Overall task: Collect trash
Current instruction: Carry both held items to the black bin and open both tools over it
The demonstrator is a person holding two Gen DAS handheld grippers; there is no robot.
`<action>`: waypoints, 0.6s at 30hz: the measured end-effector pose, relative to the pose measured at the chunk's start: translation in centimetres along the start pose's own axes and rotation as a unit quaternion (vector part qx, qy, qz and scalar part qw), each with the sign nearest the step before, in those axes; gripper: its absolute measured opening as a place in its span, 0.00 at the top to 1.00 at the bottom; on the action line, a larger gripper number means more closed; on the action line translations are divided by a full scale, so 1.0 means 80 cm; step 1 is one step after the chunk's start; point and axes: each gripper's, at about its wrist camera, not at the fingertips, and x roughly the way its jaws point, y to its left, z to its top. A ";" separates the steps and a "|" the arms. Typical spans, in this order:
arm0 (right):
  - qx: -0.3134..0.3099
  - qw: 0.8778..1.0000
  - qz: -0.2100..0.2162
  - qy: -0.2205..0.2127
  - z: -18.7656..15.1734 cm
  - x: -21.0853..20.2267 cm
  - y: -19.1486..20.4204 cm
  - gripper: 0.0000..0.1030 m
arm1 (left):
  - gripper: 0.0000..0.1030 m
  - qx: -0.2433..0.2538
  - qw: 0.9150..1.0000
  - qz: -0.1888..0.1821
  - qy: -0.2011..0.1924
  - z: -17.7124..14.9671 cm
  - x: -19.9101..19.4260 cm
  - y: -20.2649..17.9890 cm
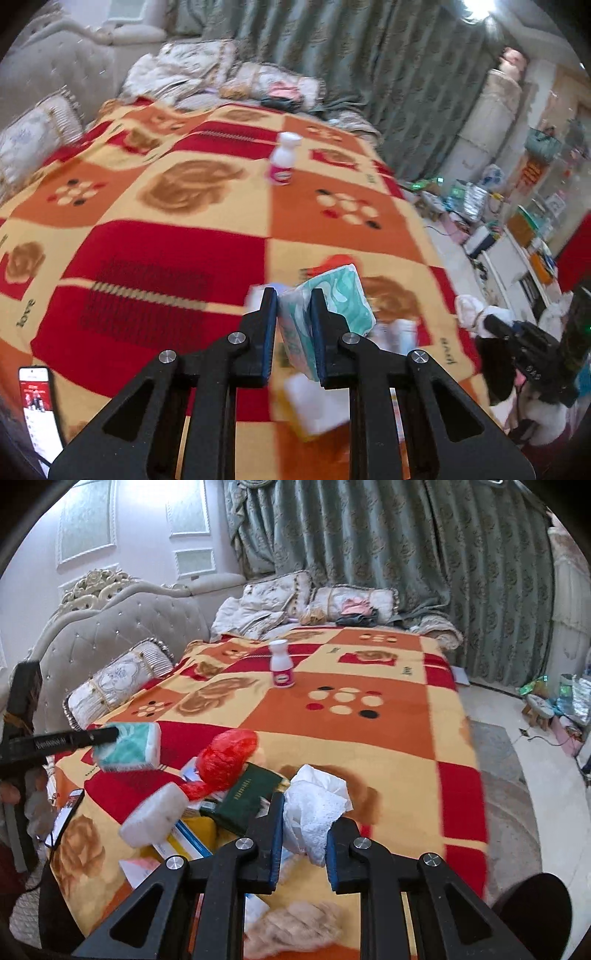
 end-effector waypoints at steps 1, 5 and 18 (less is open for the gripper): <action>0.002 1.000 -0.007 -0.001 -0.003 -0.008 -0.007 0.83 | 0.85 0.009 1.000 -0.011 -0.002 0.001 -0.003 -0.019; 0.019 0.999 -0.041 -0.007 -0.014 -0.042 -0.047 0.83 | 0.85 0.041 0.998 -0.051 0.004 -0.001 -0.002 -0.088; 0.107 0.983 -0.147 0.018 -0.092 -0.125 -0.196 0.83 | 0.85 0.121 0.978 -0.153 0.077 -0.059 0.060 -0.322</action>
